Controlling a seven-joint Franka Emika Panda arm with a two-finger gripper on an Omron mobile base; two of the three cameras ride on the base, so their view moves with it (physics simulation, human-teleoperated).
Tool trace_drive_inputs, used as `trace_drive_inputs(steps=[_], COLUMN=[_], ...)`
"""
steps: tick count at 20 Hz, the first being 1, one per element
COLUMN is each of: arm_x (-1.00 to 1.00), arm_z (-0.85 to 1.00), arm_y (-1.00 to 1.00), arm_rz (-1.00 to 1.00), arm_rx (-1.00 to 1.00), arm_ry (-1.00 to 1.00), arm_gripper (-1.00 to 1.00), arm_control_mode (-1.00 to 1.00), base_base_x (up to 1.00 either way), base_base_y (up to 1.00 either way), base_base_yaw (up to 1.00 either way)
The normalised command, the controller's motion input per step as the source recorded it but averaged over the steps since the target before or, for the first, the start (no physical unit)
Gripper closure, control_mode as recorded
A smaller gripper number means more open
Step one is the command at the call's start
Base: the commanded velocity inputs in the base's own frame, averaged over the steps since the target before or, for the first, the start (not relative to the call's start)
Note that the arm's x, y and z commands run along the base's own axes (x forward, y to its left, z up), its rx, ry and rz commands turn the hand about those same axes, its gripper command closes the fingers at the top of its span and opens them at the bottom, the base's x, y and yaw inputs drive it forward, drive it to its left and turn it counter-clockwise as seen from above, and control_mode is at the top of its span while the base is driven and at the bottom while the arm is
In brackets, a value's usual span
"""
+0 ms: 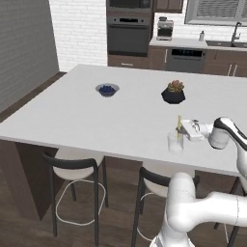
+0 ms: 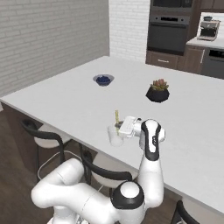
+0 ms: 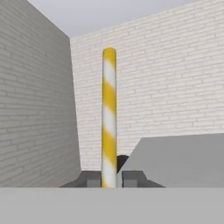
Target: Take a straw from the drawer in front and place it inside the glass cup on the dining counter.
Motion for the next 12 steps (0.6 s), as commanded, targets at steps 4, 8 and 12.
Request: trace_drive_inputs(steps=[4,8,12], arm_x=[0.00,0.00,0.00], arm_z=[-0.03,0.00,0.11], arm_y=[0.00,0.00,0.00], arm_rz=[0.00,0.00,0.00], arm_rx=[0.01,0.01,0.01], arm_ry=[-0.03,-0.02,-0.01], arm_gripper=[-1.00,-1.00,-1.00], arm_control_mode=[-1.00,-1.00,-1.00], base_base_x=[0.00,0.00,0.00], base_base_y=[0.00,0.00,0.00], base_base_yaw=[0.00,0.00,0.00])
